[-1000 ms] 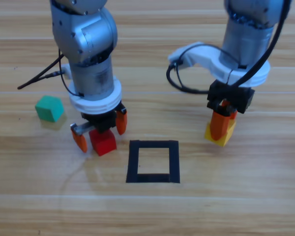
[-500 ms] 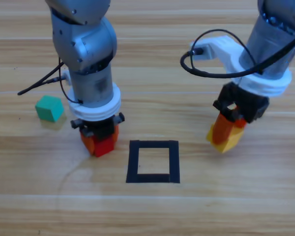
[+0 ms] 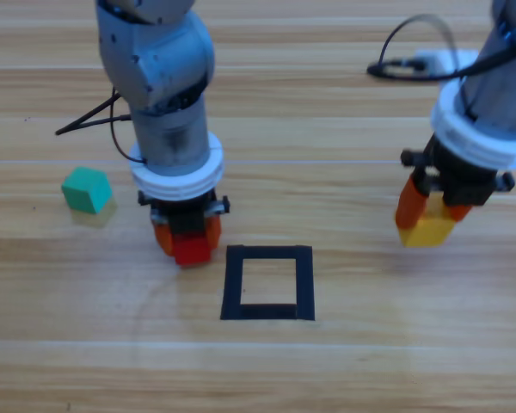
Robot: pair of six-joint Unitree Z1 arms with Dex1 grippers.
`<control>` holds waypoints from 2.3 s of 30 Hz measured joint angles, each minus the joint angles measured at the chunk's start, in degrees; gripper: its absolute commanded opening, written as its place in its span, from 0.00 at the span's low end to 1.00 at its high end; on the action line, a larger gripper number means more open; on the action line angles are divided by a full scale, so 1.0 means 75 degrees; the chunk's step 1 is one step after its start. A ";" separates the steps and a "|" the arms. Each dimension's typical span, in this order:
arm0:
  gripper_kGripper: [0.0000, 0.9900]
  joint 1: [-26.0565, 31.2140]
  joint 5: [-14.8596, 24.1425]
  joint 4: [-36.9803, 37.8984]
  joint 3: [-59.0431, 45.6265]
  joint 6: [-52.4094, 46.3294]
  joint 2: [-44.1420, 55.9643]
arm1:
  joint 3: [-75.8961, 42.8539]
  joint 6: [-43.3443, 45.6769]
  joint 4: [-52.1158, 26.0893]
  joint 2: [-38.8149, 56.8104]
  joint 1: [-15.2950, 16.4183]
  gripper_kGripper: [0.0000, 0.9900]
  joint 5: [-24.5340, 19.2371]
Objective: Stack the blocks in the rectangular block: red at the bottom, yellow in the middle, green on top
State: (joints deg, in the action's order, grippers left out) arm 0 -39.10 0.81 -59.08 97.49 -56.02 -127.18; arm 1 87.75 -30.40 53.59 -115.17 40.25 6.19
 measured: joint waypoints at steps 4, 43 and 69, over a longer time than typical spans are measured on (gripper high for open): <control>0.08 -0.0395 -0.0005 -0.0107 0.0066 0.0459 0.0003 | -0.0066 0.0014 -0.0085 0.0361 -0.0001 0.00 0.0010; 0.08 -0.1586 0.0090 -0.0118 0.0868 -0.0103 -0.0214 | -0.0386 -0.0331 -0.0089 0.0535 -0.0001 0.00 -0.0311; 0.08 -0.1714 0.0346 -0.0118 0.1046 0.0052 -0.0534 | -0.0386 -0.0348 -0.0089 0.0530 -0.0001 0.00 -0.0310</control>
State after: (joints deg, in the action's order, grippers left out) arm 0 -51.96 3.41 -59.97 105.33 -55.63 -131.19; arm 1 84.85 -33.02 52.92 -111.19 40.24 3.87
